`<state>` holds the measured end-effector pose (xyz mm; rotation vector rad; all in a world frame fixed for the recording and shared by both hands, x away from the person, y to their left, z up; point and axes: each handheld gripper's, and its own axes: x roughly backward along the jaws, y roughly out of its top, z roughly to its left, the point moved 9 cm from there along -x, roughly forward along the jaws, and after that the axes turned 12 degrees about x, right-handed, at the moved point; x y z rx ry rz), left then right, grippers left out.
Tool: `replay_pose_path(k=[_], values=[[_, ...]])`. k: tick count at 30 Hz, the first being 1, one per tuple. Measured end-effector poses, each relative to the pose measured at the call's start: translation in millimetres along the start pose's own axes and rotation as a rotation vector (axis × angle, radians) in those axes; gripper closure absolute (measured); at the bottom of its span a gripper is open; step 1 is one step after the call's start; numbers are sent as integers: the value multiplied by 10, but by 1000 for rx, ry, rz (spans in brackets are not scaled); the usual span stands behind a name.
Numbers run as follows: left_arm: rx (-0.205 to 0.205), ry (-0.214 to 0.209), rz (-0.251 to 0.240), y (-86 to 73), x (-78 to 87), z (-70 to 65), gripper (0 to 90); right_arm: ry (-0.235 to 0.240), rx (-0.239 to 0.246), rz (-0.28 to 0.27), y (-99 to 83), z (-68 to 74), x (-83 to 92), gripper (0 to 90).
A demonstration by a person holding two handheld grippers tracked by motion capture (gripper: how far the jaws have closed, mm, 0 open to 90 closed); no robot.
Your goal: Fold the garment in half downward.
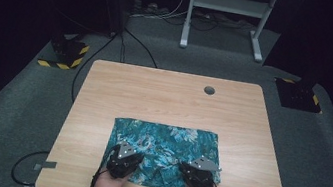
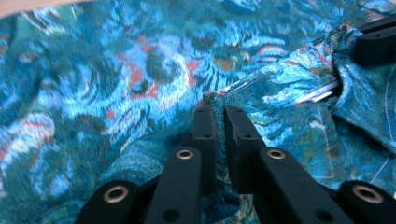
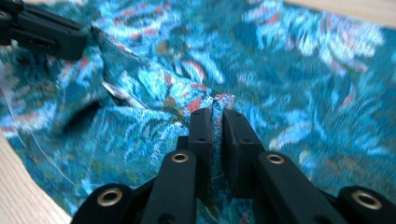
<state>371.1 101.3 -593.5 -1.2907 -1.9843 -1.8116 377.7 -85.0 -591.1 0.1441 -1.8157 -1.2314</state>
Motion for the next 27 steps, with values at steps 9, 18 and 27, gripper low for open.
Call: replay_pose_path(k=[9,18,27], values=[[6,-11,-2,32,37,9,714,10,-17,5,-54,-2,-14,735],[31,21,-57,420,143,194,510,-27,-45,-46,187,-238,105,543],[77,89,5,356,-56,458,367,-63,-103,-15,122,-435,1,450]])
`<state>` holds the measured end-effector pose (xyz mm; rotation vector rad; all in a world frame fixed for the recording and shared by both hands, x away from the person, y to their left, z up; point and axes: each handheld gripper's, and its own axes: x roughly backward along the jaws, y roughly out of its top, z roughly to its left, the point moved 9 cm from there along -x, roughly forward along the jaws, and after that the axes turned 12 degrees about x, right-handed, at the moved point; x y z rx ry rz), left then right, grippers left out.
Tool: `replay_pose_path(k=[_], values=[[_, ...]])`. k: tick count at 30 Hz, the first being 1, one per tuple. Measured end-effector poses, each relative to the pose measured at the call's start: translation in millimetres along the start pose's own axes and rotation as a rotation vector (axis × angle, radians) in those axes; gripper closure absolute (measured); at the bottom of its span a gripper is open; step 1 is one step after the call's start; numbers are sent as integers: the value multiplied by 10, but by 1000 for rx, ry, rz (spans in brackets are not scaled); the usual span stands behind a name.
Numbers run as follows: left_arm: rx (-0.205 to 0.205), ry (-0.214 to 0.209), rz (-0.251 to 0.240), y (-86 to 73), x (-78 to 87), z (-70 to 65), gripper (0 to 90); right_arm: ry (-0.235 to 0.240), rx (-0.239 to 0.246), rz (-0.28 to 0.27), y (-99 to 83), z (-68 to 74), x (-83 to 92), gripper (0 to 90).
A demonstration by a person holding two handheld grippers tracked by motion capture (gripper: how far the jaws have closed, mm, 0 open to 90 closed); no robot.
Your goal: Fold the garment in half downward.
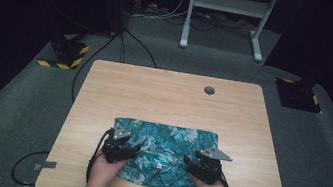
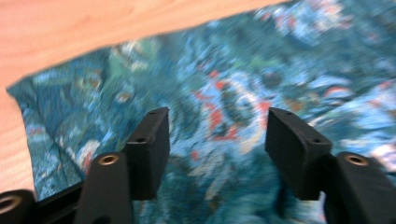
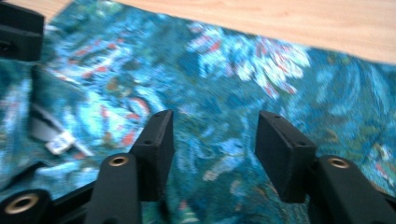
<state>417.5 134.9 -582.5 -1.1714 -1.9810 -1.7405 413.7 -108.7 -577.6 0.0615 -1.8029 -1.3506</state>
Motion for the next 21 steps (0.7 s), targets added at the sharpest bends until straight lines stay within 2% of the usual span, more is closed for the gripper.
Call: replay_pose_path(k=[3,4,6,11,15,21], values=[[16,10,13,-67,-56,55,343,-17,-6,29,-86,-47,-65,405],[17,11,17,-91,-68,65,329,-36,7,51,-151,-64,-99,375],[10,10,12,-144,-72,67,316,-45,23,59,-196,-67,-120,354],[2,-3,-14,-120,21,11,274,-39,34,38,-171,-20,-89,299],[-31,-35,-45,-75,166,-108,273,-24,46,5,-83,42,-5,286],[-29,-73,-58,-115,280,-220,272,3,67,-34,1,161,128,279]])
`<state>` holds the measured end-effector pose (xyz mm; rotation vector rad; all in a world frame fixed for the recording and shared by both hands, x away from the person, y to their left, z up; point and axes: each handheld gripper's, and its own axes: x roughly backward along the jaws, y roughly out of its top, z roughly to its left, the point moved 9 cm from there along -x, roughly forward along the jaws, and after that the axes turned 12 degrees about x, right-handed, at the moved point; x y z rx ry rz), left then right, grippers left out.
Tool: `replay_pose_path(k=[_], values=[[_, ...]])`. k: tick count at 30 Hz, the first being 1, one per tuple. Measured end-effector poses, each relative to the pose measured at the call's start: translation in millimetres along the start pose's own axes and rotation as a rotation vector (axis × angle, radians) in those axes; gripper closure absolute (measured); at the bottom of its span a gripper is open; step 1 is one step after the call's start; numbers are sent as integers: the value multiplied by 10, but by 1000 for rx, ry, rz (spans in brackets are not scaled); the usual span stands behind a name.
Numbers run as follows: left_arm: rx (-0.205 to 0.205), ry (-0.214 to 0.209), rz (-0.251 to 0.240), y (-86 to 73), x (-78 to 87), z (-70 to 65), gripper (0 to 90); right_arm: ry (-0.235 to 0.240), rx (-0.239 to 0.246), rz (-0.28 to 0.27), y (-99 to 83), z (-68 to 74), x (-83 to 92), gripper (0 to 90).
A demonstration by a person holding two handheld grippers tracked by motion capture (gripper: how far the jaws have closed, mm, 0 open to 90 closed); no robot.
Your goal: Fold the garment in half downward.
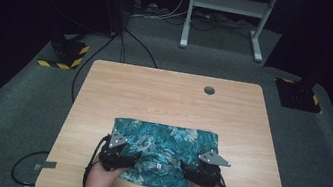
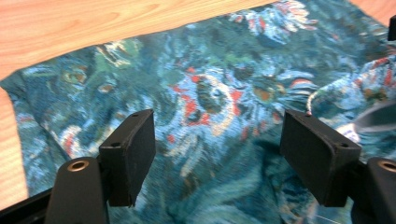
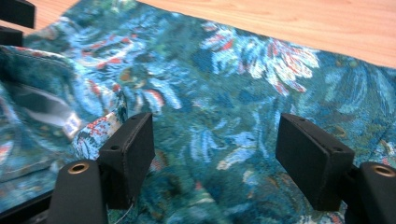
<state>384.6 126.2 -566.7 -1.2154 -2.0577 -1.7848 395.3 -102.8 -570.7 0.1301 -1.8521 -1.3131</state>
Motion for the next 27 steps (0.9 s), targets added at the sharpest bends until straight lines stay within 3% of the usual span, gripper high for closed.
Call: replay_pose_path(k=[11,18,27], values=[[13,-17,14,-225,121,-9,250,38,13,-7,-96,154,136,249],[6,18,44,-391,105,53,228,49,19,35,-304,228,133,240],[3,38,61,-521,114,105,213,43,37,73,-440,264,121,229]])
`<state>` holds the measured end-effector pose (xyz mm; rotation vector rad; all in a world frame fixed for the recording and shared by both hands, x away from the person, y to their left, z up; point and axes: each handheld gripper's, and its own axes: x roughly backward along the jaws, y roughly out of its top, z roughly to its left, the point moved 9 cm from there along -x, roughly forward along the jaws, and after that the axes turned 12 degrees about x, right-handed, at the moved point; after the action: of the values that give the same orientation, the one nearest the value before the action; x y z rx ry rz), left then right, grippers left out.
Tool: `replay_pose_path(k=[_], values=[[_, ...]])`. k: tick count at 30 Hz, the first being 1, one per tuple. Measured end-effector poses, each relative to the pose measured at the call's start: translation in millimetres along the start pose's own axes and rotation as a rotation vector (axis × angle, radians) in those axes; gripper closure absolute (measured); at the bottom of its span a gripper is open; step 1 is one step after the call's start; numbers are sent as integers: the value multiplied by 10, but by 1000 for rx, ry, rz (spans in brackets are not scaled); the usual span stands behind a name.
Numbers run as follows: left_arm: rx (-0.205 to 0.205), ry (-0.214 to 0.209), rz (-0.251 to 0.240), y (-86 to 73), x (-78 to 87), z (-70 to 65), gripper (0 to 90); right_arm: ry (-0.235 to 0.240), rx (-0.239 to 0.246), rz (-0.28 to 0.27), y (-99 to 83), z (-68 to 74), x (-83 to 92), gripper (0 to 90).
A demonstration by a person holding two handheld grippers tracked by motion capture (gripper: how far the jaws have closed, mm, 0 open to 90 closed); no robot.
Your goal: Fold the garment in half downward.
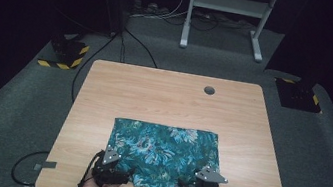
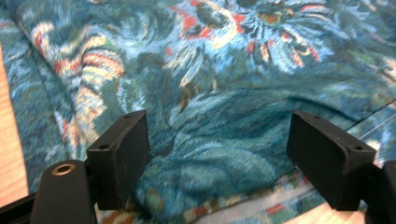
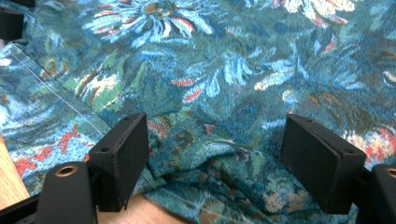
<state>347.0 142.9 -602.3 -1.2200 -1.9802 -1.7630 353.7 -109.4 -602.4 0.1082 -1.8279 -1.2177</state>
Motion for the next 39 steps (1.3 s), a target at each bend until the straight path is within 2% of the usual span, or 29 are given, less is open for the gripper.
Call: replay_pose_path(k=[4,6,7,9,10,11,13,14,18,21,22,23,25,28,30,31,34,37,39], values=[[0,2,-8,35,49,0,205,2,-3,-6,3,-8,19,223],[-6,3,-25,135,78,4,201,-4,-1,-17,45,-42,41,220],[-6,3,-25,135,78,4,200,-4,-1,-17,45,-42,41,220],[-3,3,-36,233,72,30,199,-16,-6,-30,110,-112,78,219],[-3,3,-36,233,72,30,196,-16,-6,-30,110,-112,78,219],[2,-3,-37,290,48,57,195,-26,-10,-37,147,-174,96,217],[4,-3,-33,310,28,73,193,-31,-19,-41,164,-213,101,216],[5,-1,-23,330,-19,102,192,-39,-26,-40,172,-277,90,219],[14,-4,0,309,-100,133,194,-42,-34,-16,135,-332,49,226],[30,10,20,249,-150,227,195,-44,-35,21,46,-376,-5,227],[30,10,20,249,-150,227,199,-44,-35,21,46,-376,-5,227],[32,17,16,237,-136,261,206,-39,-44,43,-15,-392,-21,226],[34,16,16,236,-127,282,209,-40,-42,45,-37,-405,-23,226],[35,37,5,281,-62,356,202,-49,-51,43,-59,-455,5,226],[42,39,-11,343,-27,387,201,-55,-56,33,-39,-500,34,224],[50,30,-20,409,-17,389,200,-64,-67,12,31,-561,55,222],[38,24,-25,492,-43,360,195,-65,-66,-11,158,-624,14,220],[31,11,-19,578,-144,324,195,-61,-64,-12,228,-651,-53,220],[39,-9,2,620,-280,304,194,-57,-60,1,288,-690,-163,220]])
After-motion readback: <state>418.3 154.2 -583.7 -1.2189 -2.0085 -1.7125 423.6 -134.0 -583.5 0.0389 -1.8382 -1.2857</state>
